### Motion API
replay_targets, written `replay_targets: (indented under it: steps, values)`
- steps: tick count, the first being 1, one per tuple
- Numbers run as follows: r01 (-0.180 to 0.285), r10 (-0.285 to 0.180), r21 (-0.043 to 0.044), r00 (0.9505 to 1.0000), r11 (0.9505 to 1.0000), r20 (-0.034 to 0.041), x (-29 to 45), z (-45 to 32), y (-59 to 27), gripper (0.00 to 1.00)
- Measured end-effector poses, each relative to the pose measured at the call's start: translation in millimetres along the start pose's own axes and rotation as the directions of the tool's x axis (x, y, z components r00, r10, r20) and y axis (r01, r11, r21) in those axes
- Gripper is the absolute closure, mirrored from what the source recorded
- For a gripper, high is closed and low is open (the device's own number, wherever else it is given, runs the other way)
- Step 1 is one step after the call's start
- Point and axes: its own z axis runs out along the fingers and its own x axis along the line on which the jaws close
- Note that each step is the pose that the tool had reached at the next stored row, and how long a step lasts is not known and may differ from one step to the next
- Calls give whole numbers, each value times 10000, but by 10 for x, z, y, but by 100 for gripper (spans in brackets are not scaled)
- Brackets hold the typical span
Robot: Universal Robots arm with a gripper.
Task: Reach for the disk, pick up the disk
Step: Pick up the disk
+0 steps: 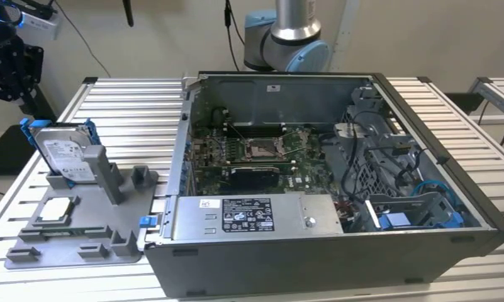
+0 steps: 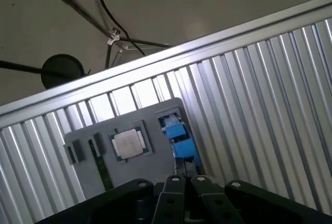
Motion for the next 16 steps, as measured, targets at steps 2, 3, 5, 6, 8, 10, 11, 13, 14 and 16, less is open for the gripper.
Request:
replay_targets:
  steps: [2,3,5,6,8,10,11,13,14,16]
  values:
    - [246,-246,2,9997,9997,-2,-1,0,-4,100]
    - [375,-375,2,9993,9993,-3,-1,1,-5,100]
    - [455,-455,0,9990,9990,-3,-2,0,-6,100]
    - [457,-457,0,9990,9990,-4,-2,0,-6,100]
    - [458,-458,0,9989,9989,-4,-2,0,-6,100]
    - [476,-476,0,9989,9989,-4,-2,0,-6,100]
    - [541,-541,-2,9985,9985,-5,-2,0,-6,100]
    - [783,-783,4,9969,9969,-7,-2,3,-7,100]
    - [954,-953,10,9954,9954,-8,-2,5,-7,100]
    - [1281,-1281,29,9918,9918,-7,-2,16,-7,100]
